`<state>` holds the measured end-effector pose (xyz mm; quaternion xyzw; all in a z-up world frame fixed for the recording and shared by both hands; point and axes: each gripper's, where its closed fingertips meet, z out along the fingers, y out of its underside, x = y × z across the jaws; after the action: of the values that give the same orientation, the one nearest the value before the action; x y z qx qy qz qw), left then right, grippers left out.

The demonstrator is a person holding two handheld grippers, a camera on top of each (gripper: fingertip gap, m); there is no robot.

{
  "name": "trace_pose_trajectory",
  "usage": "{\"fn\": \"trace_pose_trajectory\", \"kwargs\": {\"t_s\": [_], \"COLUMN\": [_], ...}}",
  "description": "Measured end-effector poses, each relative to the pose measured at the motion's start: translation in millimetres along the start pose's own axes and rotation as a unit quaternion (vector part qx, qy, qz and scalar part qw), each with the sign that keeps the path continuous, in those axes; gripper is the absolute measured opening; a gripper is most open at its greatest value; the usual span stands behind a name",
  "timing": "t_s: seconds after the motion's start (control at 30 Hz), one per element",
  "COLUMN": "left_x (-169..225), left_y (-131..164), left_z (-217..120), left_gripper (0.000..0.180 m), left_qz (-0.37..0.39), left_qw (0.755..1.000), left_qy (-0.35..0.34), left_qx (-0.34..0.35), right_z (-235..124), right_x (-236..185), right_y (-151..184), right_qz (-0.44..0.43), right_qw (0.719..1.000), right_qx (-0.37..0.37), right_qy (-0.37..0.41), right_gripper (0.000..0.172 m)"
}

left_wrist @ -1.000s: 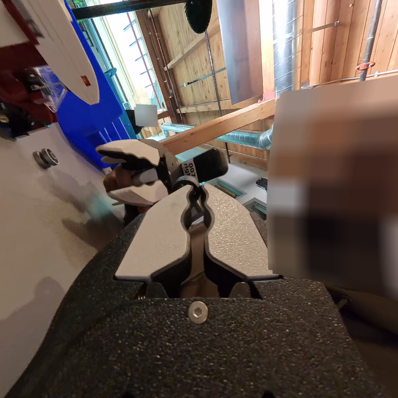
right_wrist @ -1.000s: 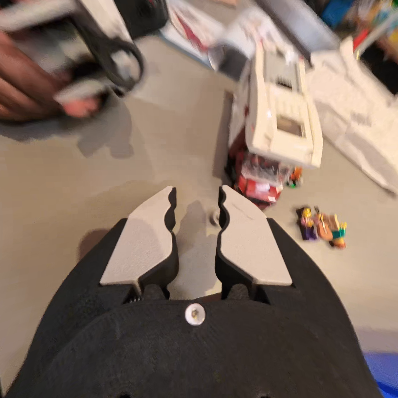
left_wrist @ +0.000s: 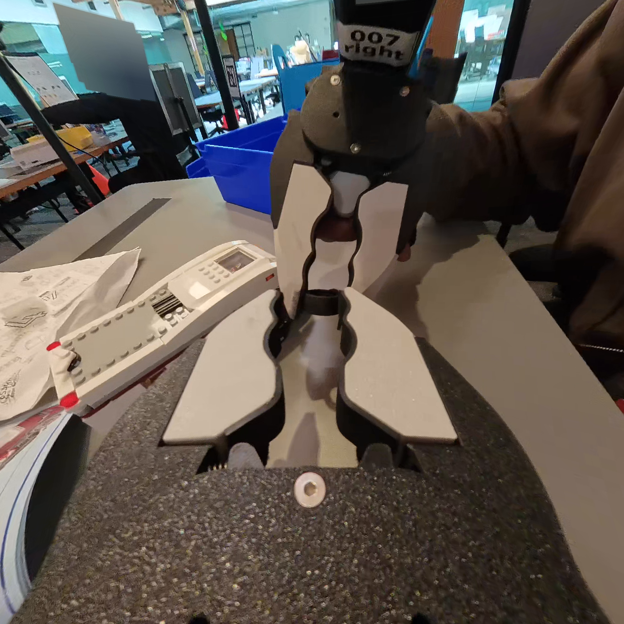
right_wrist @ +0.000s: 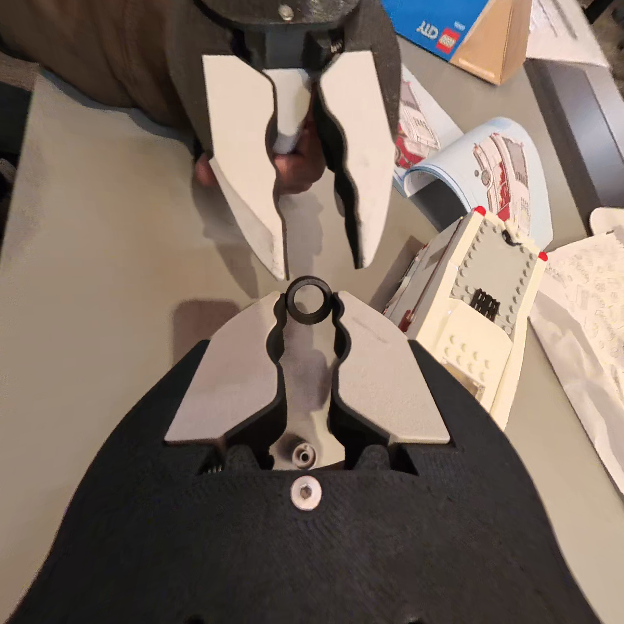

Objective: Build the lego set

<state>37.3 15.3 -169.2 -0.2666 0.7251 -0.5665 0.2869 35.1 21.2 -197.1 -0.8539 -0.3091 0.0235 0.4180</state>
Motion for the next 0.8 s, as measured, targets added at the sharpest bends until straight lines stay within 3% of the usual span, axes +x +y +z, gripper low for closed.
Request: {"fn": "trace_pose_trajectory", "kwargs": {"t_s": [0.37, 0.8], "left_x": [4.9, 14.3], "left_y": [14.4, 15.8], "left_z": [-1.8, -0.8], "left_gripper": [0.019, 0.022], "left_qz": [-0.031, -0.002], "left_qw": [0.999, 0.999], "left_qy": [0.024, 0.038], "left_qx": [-0.024, -0.029], "right_z": [6.2, 5.9], "right_x": [-0.6, -9.4], "right_y": [5.5, 0.0], "right_qz": [-0.006, -0.018], "right_qw": [1.000, 1.000], "right_qx": [-0.017, -0.007], "right_qy": [0.009, 0.022], "right_gripper": [0.025, 0.025]}}
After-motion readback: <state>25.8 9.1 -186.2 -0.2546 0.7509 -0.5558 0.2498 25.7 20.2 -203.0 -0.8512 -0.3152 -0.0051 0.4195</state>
